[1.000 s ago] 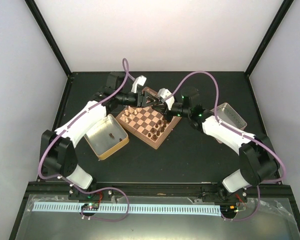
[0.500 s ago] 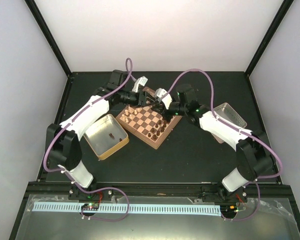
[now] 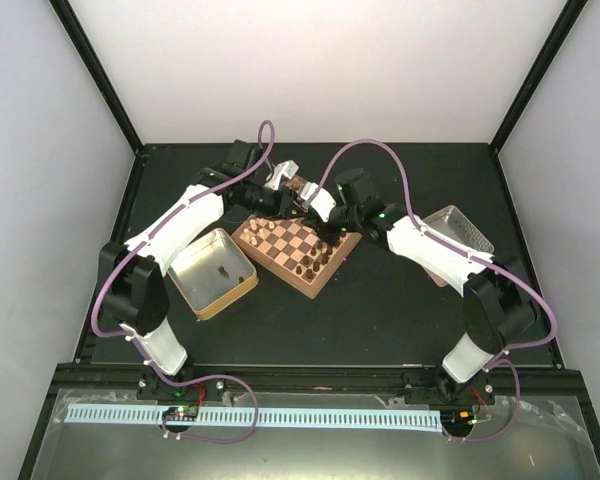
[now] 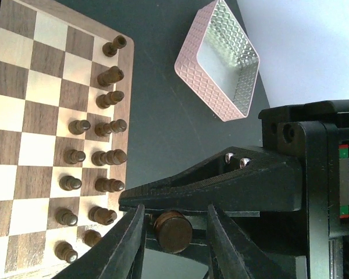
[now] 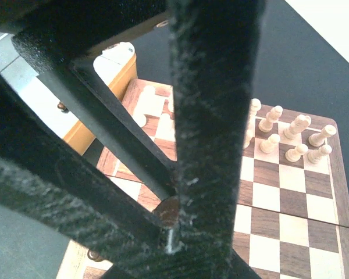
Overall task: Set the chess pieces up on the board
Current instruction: Place the chess piece on the chessboard.
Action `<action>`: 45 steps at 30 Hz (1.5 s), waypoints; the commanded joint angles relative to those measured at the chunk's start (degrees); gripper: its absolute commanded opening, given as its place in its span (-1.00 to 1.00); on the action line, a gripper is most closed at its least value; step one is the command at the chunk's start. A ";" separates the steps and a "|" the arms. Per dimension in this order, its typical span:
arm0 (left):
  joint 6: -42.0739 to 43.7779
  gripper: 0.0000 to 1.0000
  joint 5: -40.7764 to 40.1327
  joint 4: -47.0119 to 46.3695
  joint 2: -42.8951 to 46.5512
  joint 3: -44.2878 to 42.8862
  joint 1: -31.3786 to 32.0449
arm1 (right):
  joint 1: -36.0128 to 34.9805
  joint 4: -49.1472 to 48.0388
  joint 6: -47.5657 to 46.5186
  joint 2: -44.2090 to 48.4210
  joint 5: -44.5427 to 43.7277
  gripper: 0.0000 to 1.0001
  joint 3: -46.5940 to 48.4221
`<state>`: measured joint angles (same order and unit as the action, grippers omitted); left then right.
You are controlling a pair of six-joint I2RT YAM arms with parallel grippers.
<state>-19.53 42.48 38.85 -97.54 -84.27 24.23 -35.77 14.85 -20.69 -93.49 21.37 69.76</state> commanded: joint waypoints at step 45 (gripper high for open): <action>-41.19 -0.93 7.22 -58.90 20.35 20.38 -7.90 | 9.26 -88.61 122.34 -4.36 24.60 0.46 -10.22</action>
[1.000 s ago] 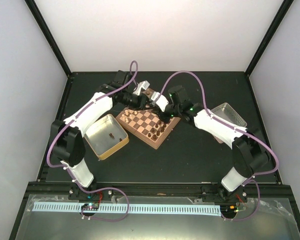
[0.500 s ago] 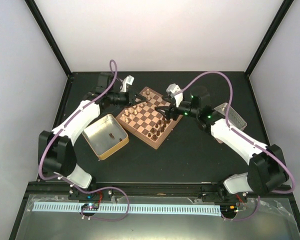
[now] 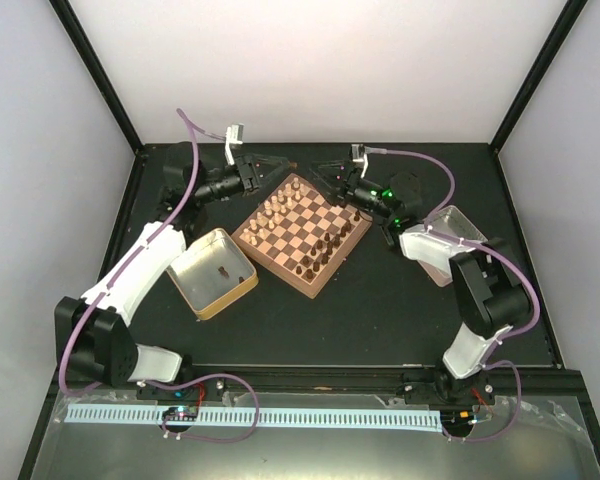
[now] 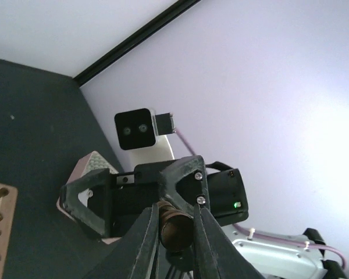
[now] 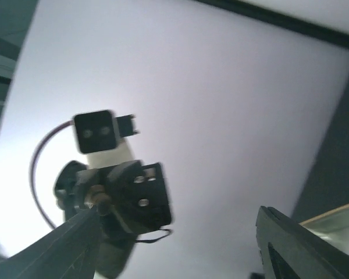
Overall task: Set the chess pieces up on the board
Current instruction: Place the chess piece on the chessboard.
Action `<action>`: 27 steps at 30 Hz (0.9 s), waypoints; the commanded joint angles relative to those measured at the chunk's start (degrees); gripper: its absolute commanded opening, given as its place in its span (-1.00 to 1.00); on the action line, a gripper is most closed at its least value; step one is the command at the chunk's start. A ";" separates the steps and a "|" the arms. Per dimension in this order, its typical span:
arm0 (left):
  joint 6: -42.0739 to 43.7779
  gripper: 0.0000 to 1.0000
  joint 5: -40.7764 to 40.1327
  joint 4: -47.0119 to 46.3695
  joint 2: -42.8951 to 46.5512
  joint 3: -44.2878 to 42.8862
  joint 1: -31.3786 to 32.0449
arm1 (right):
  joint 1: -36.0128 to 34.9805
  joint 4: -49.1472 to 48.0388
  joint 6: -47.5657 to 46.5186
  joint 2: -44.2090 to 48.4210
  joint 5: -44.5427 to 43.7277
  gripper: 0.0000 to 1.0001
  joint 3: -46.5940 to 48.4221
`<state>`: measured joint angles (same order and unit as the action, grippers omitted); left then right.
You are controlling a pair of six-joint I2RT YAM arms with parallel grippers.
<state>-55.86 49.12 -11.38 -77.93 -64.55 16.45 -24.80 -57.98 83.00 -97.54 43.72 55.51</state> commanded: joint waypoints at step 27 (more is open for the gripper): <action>-5.99 -0.93 3.35 -11.77 1.70 4.17 0.25 | -4.74 -13.94 23.48 -4.82 3.68 -0.49 10.00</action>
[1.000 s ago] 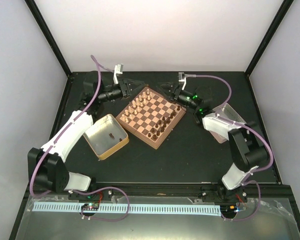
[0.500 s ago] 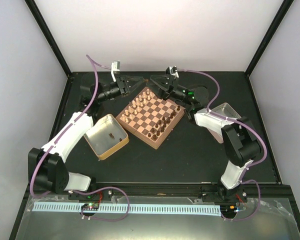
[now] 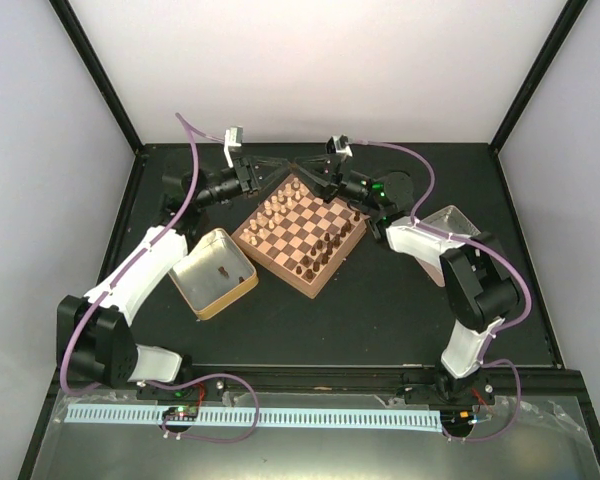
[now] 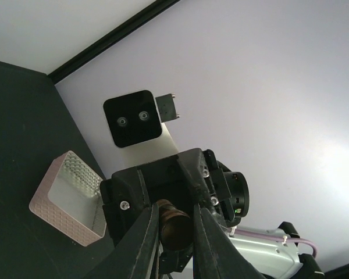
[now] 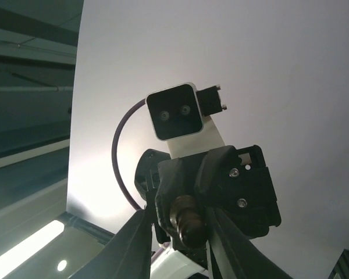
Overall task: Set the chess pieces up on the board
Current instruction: Place the chess piece on the chessboard.
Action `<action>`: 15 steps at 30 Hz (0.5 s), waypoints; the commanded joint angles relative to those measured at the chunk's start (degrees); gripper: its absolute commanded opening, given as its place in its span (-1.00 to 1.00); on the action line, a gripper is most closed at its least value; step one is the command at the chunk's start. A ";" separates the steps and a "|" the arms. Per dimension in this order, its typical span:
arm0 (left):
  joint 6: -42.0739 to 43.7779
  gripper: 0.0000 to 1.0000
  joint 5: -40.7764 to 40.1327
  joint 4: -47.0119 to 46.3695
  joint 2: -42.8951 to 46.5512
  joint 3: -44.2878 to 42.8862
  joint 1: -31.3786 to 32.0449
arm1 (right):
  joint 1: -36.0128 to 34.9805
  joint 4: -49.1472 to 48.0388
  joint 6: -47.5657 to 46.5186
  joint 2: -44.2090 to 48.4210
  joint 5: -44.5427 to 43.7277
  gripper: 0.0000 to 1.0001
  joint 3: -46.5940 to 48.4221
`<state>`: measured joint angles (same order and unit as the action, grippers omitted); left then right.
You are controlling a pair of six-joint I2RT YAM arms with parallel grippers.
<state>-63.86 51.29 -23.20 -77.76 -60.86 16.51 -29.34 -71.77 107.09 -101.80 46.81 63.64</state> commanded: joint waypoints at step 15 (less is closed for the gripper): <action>16.75 -0.03 -9.63 21.91 3.90 -2.04 -0.32 | 1.63 25.94 -24.98 5.33 1.78 -0.98 0.67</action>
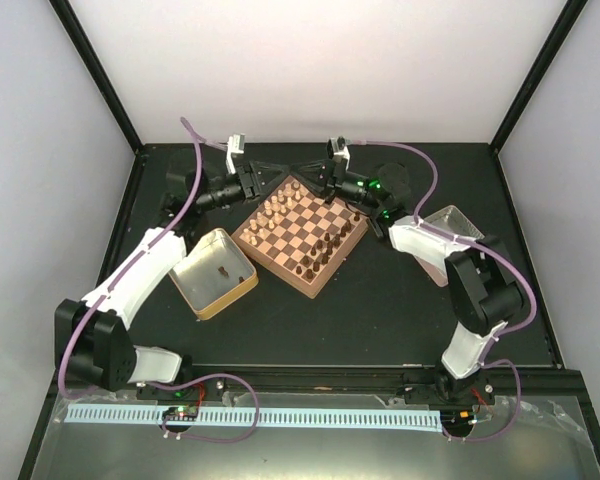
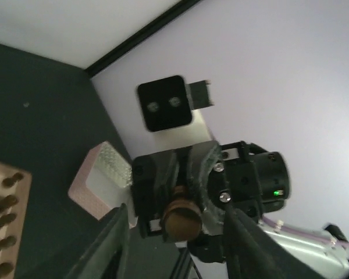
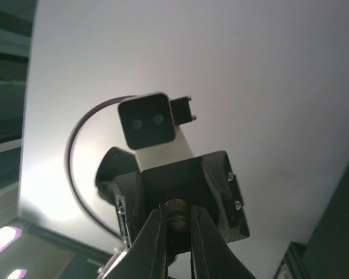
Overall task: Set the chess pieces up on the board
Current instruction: Place the chess piece on the chessboard.
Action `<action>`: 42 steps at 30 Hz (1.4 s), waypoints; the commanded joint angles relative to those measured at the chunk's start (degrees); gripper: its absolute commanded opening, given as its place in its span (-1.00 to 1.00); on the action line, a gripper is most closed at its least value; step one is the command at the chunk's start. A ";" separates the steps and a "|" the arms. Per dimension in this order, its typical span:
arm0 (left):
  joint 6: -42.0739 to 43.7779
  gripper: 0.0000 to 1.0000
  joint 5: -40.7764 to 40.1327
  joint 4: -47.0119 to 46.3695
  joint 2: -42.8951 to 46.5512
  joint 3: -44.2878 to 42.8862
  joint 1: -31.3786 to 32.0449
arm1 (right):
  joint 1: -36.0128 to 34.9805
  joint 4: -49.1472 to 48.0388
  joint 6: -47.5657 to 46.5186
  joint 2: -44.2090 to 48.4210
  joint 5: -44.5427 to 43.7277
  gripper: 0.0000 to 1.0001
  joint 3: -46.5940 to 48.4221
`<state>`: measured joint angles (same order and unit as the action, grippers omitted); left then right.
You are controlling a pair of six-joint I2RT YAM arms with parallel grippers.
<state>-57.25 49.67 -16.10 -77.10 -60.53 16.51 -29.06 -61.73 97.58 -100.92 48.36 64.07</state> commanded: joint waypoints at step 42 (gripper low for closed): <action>23.93 0.32 -34.42 37.93 6.30 3.31 -5.15 | -4.24 109.88 -88.59 -18.97 -52.69 -0.87 35.23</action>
<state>-32.99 12.51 20.51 -69.89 -54.94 11.70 -32.62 45.58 10.37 -118.96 -2.13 97.27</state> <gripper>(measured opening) 0.663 0.066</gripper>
